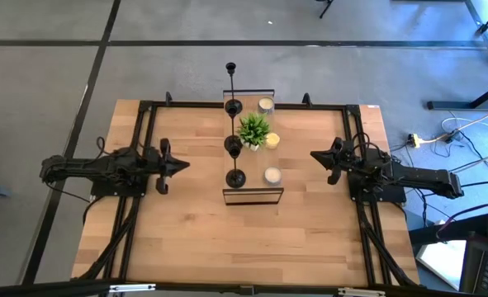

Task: Pick & Place candle stick holders
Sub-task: Return to Home Position

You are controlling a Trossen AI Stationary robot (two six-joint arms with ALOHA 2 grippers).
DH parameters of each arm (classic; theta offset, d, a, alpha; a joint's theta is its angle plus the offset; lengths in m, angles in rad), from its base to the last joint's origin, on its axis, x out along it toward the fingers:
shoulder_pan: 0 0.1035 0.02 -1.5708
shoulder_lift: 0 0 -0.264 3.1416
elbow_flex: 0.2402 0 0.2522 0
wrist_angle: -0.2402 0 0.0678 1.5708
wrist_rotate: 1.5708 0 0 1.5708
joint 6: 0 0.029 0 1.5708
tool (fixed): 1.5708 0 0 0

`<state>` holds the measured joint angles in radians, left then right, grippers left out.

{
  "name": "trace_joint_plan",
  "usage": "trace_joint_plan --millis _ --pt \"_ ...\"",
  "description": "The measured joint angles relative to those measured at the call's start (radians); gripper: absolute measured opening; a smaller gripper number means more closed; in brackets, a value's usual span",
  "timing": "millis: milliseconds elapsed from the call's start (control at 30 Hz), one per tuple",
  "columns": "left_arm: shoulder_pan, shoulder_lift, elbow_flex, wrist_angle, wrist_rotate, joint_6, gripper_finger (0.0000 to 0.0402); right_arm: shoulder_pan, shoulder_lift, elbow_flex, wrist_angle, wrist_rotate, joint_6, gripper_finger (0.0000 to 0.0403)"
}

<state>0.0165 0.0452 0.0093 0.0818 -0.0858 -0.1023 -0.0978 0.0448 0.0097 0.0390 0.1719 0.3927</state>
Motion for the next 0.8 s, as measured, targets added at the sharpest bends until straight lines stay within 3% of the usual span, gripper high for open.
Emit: trace_joint_plan --millis 800 --pt "0.000 0.000 0.000 -0.058 -0.001 -0.026 0.0002 0.000 0.000 0.000 0.000 0.000 0.000 0.0000"
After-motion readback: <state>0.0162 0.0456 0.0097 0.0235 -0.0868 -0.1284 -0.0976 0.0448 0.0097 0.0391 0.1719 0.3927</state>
